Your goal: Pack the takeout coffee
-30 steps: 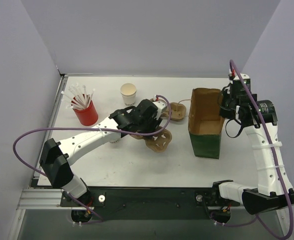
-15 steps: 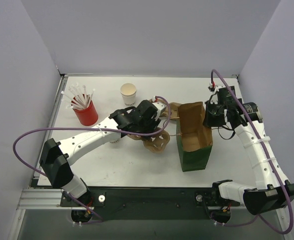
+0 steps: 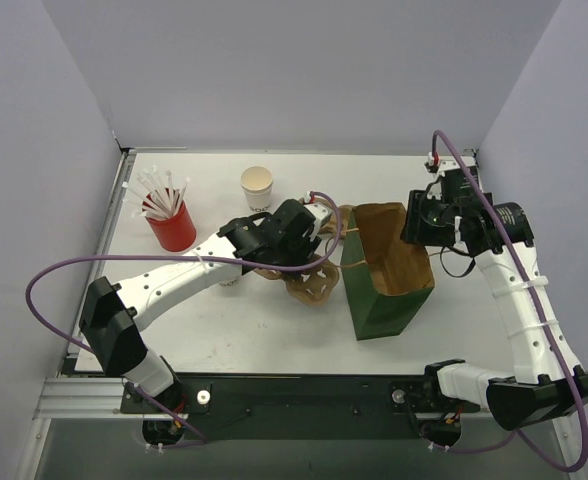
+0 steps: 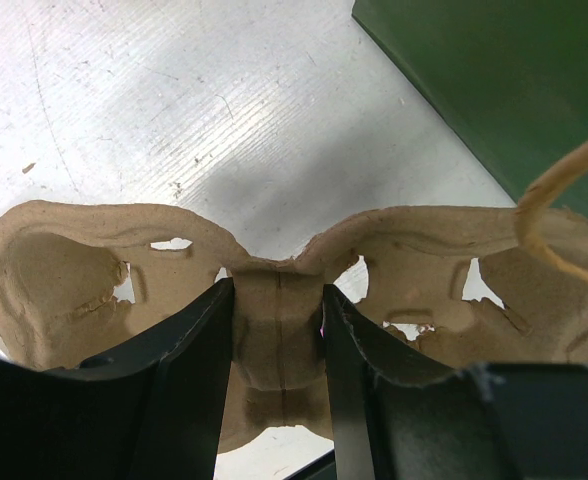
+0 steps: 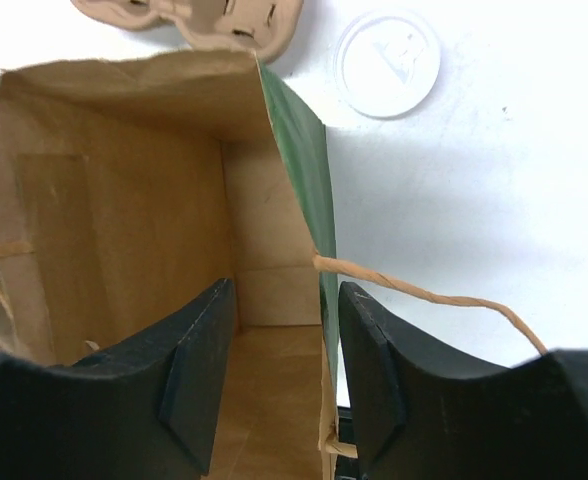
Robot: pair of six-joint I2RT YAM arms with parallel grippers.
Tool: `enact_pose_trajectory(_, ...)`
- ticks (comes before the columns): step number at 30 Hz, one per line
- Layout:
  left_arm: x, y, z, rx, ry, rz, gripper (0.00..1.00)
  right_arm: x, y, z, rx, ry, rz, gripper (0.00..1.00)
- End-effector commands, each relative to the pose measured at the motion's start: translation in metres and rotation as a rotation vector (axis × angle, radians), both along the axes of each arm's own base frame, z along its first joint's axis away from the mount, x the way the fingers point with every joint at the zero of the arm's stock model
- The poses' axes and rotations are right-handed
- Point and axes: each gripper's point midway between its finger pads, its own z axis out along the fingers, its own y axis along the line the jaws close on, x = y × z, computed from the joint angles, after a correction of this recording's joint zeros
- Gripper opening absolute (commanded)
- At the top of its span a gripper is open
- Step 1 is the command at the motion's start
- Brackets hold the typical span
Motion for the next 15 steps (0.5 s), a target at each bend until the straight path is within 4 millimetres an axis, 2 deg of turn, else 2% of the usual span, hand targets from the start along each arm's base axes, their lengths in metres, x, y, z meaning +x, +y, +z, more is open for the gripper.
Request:
enact_pose_trajectory(1, 0.008, -0.006, 0.026, -0.051, -0.049, 0.016, 0.47, 0.000, -0.003, 0.031, 0.009, -0.082, -0.041, 0.42)
enact_pose_trajectory(6, 0.008, -0.005, 0.033, -0.057, -0.063, 0.021, 0.47, -0.004, -0.011, 0.038, -0.018, -0.072, -0.081, 0.41)
enact_pose_trajectory(11, 0.007, -0.002, 0.041, -0.060, -0.074, 0.022, 0.47, -0.013, -0.014, 0.028, -0.050, -0.023, -0.072, 0.39)
enact_pose_trajectory(15, 0.007, 0.003, 0.047, -0.060, -0.085, 0.027, 0.47, -0.015, -0.014, 0.017, -0.080, 0.015, -0.061, 0.33)
